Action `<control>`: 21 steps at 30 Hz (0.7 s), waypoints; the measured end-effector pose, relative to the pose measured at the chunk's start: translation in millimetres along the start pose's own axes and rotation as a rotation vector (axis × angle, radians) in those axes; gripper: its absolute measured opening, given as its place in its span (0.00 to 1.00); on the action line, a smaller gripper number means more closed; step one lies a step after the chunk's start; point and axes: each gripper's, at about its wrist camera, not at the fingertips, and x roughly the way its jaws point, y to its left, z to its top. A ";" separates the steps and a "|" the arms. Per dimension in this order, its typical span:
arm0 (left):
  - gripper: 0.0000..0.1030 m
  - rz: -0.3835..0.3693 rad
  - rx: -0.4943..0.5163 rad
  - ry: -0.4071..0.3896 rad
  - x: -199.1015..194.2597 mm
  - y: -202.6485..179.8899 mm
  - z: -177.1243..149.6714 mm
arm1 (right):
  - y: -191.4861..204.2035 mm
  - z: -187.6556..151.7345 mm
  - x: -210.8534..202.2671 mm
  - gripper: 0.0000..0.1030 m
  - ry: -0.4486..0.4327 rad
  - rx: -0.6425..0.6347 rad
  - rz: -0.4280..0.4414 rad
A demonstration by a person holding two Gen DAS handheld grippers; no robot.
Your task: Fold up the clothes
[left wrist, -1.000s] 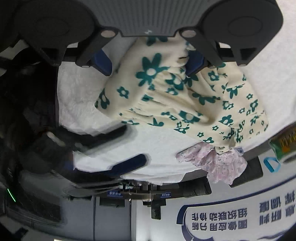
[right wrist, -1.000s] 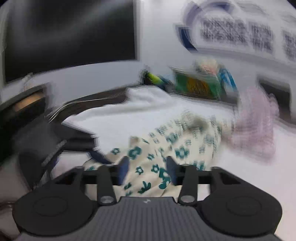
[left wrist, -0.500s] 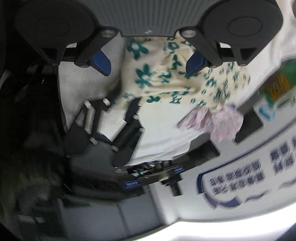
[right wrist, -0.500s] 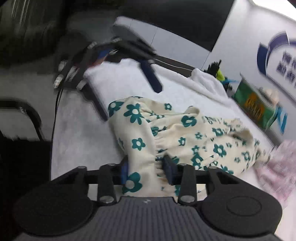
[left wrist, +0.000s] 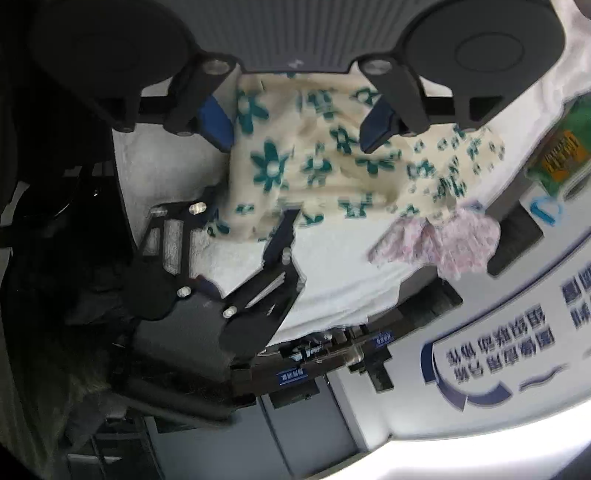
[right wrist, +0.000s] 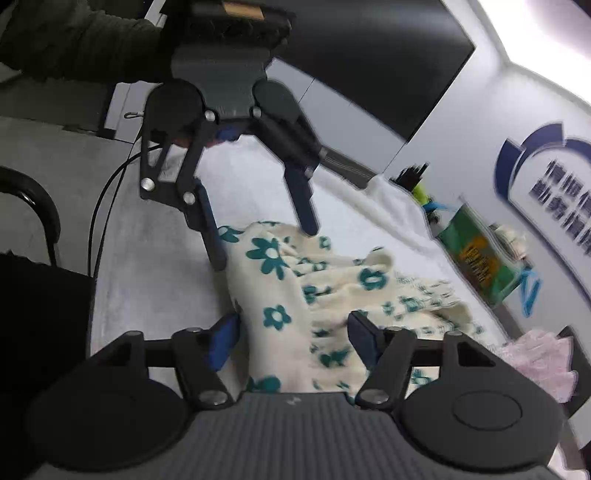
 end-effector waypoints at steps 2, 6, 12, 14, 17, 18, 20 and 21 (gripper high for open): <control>0.83 0.024 0.087 -0.039 1.0 -10.8 1.9 | -14.7 1.2 5.7 0.31 -0.004 0.056 0.063; 0.84 0.061 0.217 -0.065 13.8 -26.7 -0.7 | -61.6 1.9 3.9 0.18 -0.022 0.240 0.255; 0.50 0.011 0.211 -0.109 20.4 -30.0 1.0 | -82.1 2.4 -12.4 0.14 -0.037 0.366 0.514; 0.39 -0.066 0.144 -0.120 14.7 -25.5 5.2 | -84.0 2.6 -23.8 0.14 -0.071 0.435 0.621; 0.34 -0.171 -0.073 -0.109 10.7 -0.3 3.0 | -78.1 5.1 -36.4 0.22 -0.066 0.458 0.588; 0.34 -0.193 -0.141 -0.113 12.2 9.1 0.1 | -74.6 4.7 -44.5 0.28 -0.087 0.449 0.541; 0.34 -0.238 -0.277 -0.120 15.1 28.1 -5.7 | -66.4 2.7 -65.0 0.76 -0.154 0.414 0.413; 0.34 -0.260 -0.346 -0.124 16.5 37.6 -8.7 | -56.3 -0.1 -75.1 0.85 -0.199 0.373 0.329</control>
